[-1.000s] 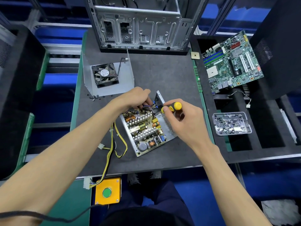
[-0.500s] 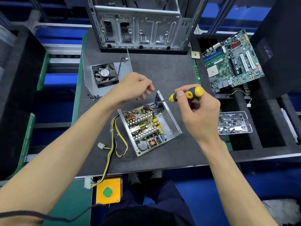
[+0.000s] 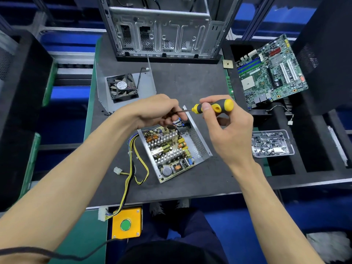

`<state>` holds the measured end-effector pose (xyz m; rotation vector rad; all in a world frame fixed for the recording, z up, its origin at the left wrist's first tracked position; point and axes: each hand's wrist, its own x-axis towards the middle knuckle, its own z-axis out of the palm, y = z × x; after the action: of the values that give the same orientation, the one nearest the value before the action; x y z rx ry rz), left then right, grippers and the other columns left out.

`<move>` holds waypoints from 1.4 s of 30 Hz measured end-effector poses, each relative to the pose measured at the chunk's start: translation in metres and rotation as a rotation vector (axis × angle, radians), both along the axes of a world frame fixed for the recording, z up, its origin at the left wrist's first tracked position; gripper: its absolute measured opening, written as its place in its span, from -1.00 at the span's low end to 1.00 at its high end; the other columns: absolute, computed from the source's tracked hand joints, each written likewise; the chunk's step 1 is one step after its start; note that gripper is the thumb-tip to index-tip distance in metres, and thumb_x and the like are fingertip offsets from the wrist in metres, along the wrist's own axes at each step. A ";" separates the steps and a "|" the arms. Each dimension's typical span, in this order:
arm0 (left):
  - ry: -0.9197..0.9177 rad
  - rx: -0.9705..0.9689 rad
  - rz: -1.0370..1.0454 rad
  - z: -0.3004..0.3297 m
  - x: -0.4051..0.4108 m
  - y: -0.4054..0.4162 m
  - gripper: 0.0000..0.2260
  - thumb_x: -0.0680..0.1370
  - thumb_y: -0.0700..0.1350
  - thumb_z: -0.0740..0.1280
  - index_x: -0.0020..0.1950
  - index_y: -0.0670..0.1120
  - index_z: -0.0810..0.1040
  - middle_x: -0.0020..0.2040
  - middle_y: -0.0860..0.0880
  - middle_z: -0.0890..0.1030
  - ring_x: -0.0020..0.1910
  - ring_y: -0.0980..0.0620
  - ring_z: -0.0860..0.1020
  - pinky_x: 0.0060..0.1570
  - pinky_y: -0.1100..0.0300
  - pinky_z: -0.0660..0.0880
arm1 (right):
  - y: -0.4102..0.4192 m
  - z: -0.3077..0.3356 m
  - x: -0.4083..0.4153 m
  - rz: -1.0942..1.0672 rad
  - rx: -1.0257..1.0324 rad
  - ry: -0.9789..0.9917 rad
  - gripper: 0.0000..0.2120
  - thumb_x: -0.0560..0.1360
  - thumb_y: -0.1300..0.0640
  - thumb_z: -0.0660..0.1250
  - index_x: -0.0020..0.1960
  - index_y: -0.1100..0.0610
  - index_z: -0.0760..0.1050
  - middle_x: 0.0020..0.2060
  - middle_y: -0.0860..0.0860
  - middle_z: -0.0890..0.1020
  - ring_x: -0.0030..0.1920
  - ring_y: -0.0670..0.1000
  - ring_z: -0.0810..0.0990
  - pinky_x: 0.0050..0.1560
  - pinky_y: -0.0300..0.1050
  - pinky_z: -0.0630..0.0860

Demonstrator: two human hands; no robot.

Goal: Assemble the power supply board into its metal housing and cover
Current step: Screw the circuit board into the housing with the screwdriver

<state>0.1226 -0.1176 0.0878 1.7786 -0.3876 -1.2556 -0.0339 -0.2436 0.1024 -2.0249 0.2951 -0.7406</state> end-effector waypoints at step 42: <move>0.237 -0.195 0.211 -0.013 0.003 0.021 -0.88 0.48 -0.36 0.43 0.01 -0.31 0.66 -0.08 -0.28 0.72 -0.18 -0.06 0.73 -0.21 0.27 0.64 | -0.004 0.004 0.003 -0.069 0.277 -0.055 -0.88 0.61 0.00 0.29 -0.06 0.00 0.57 -0.24 -0.19 0.66 -0.24 -0.12 0.64 -0.31 -0.21 0.47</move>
<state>0.1260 -0.0961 0.0743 1.4468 -0.1744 -1.2172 -0.0311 -0.2474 0.1068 -1.7381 0.4144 -0.7529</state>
